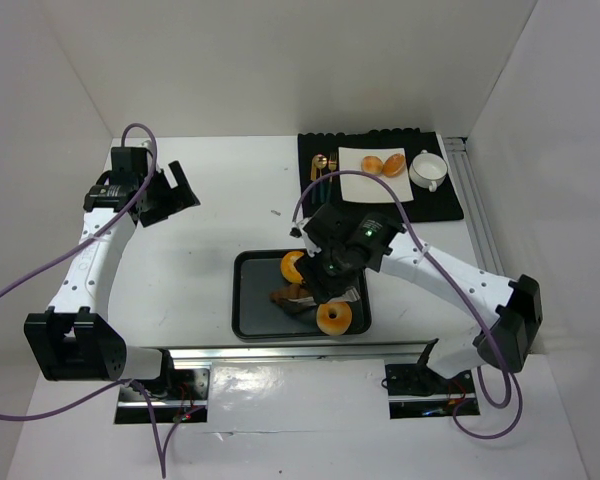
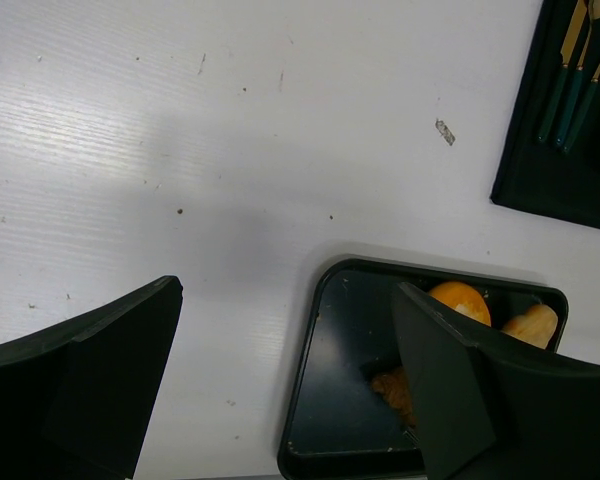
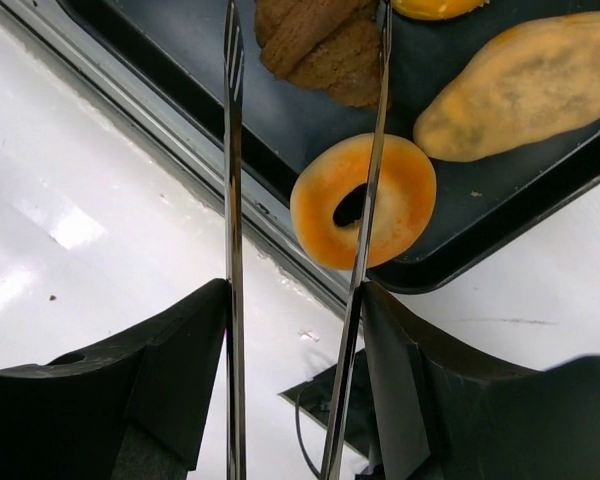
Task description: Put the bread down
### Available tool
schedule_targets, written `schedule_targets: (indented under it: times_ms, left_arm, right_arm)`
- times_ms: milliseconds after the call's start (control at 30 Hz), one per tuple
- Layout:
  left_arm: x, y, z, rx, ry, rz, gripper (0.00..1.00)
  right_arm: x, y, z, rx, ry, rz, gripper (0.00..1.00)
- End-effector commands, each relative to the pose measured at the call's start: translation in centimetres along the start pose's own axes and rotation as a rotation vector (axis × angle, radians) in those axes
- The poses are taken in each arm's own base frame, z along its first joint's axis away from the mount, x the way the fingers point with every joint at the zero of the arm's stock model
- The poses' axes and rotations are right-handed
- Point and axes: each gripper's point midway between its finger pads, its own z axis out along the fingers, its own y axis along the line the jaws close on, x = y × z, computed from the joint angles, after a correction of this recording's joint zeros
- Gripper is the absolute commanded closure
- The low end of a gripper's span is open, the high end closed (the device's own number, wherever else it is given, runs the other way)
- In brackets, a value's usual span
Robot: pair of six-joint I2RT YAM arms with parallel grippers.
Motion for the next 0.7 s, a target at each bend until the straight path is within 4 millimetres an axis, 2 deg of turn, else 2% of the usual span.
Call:
schedule_targets:
  times_ms: [0, 67, 267, 367, 400, 433, 500, 533, 667]
  left_arm:
    - [-1.2, -0.2, -0.7, 0.004, -0.05, -0.008, 0.0]
    - [-0.9, 0.0, -0.5, 0.0, -0.042, -0.009, 0.0]
    - [-0.8, 0.0, -0.3, 0.001, -0.042, -0.019, 0.0]
    - [-0.9, 0.0, -0.6, 0.004, -0.05, -0.018, 0.0]
    - [-0.9, 0.0, -0.6, 0.005, -0.05, -0.018, 0.0]
    - [-0.9, 0.0, -0.6, 0.005, -0.05, -0.018, 0.0]
    - [-0.9, 0.0, -0.6, 0.005, -0.05, -0.018, 0.0]
    - [-0.9, 0.0, -0.6, 0.005, -0.05, -0.018, 0.0]
    - [-0.9, 0.0, -0.6, 0.005, -0.05, -0.018, 0.0]
  right_arm:
    - [-1.1, 1.3, -0.7, -0.041, -0.023, -0.062, 0.37]
    - [-1.1, 1.2, -0.4, -0.038, -0.013, -0.071, 0.35]
    - [-1.3, 1.0, 0.3, -0.013, 0.004, -0.086, 0.35]
    - [-0.6, 0.9, 0.7, -0.001, 0.035, -0.092, 0.41]
    - [-1.3, 1.1, 0.2, -0.006, 0.012, -0.094, 0.43]
    - [-1.2, 1.1, -0.1, -0.005, 0.019, -0.093, 0.5]
    - [-1.7, 1.6, -1.0, -0.012, 0.001, -0.103, 0.55]
    - [-2.6, 2.3, -2.0, -0.023, -0.032, -0.114, 0.57]
    - [-4.1, 2.7, -4.7, -0.023, -0.081, -0.118, 0.62]
